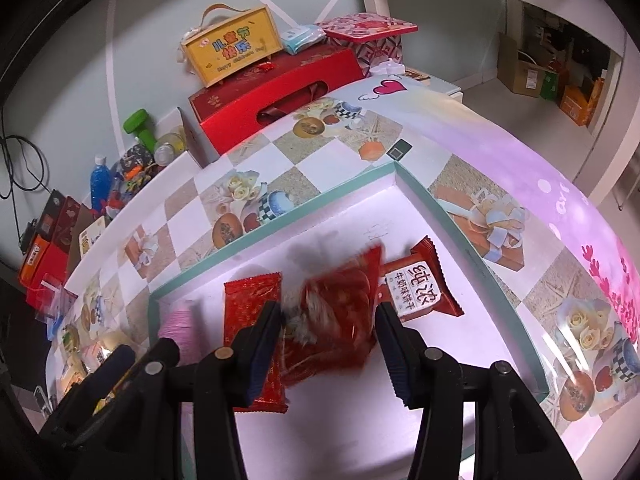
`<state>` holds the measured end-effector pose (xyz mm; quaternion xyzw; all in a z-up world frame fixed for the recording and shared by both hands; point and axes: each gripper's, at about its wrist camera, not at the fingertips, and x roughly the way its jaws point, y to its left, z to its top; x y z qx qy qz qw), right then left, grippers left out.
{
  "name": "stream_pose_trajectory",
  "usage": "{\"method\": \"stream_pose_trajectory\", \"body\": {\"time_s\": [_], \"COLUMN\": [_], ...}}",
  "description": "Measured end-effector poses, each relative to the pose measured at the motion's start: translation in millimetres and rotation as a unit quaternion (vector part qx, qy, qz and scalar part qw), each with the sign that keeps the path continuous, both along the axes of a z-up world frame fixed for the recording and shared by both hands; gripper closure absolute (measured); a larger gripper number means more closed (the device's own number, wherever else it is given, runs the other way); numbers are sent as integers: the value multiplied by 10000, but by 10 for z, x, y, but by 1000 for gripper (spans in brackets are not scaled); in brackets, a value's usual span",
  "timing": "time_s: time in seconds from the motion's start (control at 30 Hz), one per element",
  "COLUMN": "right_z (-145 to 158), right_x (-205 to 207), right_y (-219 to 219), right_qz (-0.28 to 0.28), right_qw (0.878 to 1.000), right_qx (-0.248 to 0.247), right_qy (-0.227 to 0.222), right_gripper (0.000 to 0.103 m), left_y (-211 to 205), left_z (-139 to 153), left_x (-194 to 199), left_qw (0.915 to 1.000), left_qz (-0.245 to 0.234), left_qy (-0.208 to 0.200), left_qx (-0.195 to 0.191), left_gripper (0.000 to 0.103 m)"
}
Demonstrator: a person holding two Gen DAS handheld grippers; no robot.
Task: Organize snacks
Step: 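Lower both packets into the tray and open both grippers, then withdraw both grippers from the tray toward the snack pile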
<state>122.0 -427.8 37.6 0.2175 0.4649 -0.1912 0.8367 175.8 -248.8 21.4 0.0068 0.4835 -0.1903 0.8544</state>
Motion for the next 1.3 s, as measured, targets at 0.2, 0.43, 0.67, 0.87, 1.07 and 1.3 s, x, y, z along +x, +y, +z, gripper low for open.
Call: {"method": "stream_pose_trajectory", "body": {"time_s": [0.2,0.43,0.67,0.87,1.07,1.3], "right_z": [11,-8,3,-1,72,131], "right_x": [0,15,15,0,-27,-17], "right_y": [1,14,15,8,-4,59], "right_qz": [31,71,53,56,18,264], "right_qw": [10000,10000,9999,9999,9995,9992], "right_qx": [51,35,-84,-84,-194,-41], "right_qy": [-61,-8,-65,-127,-258,-283], "right_gripper": [30,20,0,0,0,0], "left_y": [85,219,333,382,430,551], "left_z": [33,83,73,66,83,133], "left_x": [17,22,35,37,8,-60], "left_qw": [9998,9978,9947,9937,9932,9933], "left_qz": [179,520,787,863,891,953], "left_qy": [-12,-296,-484,-550,-631,-563], "left_qx": [93,286,444,452,406,320], "left_gripper": [17,3,0,0,0,0]}}
